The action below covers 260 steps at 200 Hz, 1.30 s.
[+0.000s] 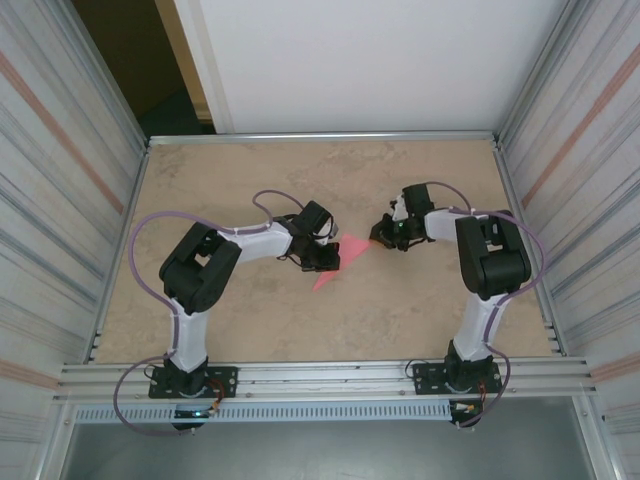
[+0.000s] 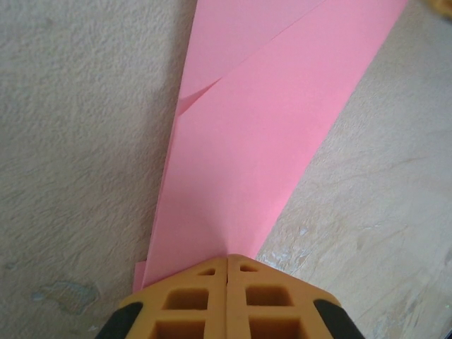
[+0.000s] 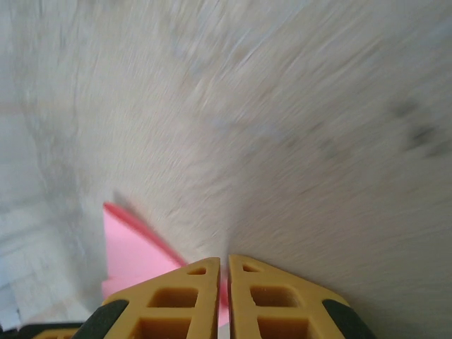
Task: Fold a paper plane with a square sheet of paper (pick it up from the middle)
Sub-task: Fold the wing for the fifth time at the center of the table.
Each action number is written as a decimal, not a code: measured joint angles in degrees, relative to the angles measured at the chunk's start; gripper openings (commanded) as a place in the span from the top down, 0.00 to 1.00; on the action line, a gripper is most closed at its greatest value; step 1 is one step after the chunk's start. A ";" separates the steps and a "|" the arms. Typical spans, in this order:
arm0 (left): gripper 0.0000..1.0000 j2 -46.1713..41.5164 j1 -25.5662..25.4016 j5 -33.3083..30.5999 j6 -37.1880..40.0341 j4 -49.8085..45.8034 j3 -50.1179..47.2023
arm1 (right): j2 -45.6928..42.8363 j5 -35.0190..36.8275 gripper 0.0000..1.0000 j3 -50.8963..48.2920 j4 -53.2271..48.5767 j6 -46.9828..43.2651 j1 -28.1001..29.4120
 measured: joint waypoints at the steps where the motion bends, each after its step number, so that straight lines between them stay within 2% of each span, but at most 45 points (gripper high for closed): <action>1: 0.99 0.00 0.02 0.02 0.00 0.00 0.00 | 0.00 0.11 0.89 0.04 -0.02 0.00 -0.09; 43: 0.99 0.04 0.00 0.02 0.02 -0.31 0.28 | -3.72 4.79 0.90 0.46 -2.25 -0.15 -2.56; 63: 0.99 0.04 0.00 0.11 0.02 -0.48 0.31 | -9.20 5.29 0.92 -1.11 -2.78 -0.15 -0.57; 87: 0.99 0.04 0.00 0.20 0.02 -0.70 0.39 | -12.52 4.76 0.95 -2.49 -2.12 0.15 4.70; 115: 0.99 0.04 0.00 0.22 0.00 -0.70 0.39 | -10.29 2.47 0.97 -2.89 -1.64 1.77 10.49; 139: 0.99 0.04 0.00 0.24 0.00 -0.70 0.39 | -7.06 1.05 0.97 -2.86 -0.66 3.13 12.63; 167: 0.99 0.00 0.02 0.46 0.00 -0.68 0.39 | -3.17 0.48 0.98 -2.73 -0.44 3.39 12.92; 212: 0.93 -1.92 0.07 1.75 0.66 0.74 -1.42 | -1.25 -0.61 0.99 -2.08 0.02 3.28 12.52; 260: 0.96 -2.19 0.07 3.72 0.81 4.87 -1.62 | -0.59 -2.34 0.99 -2.08 0.76 2.91 11.72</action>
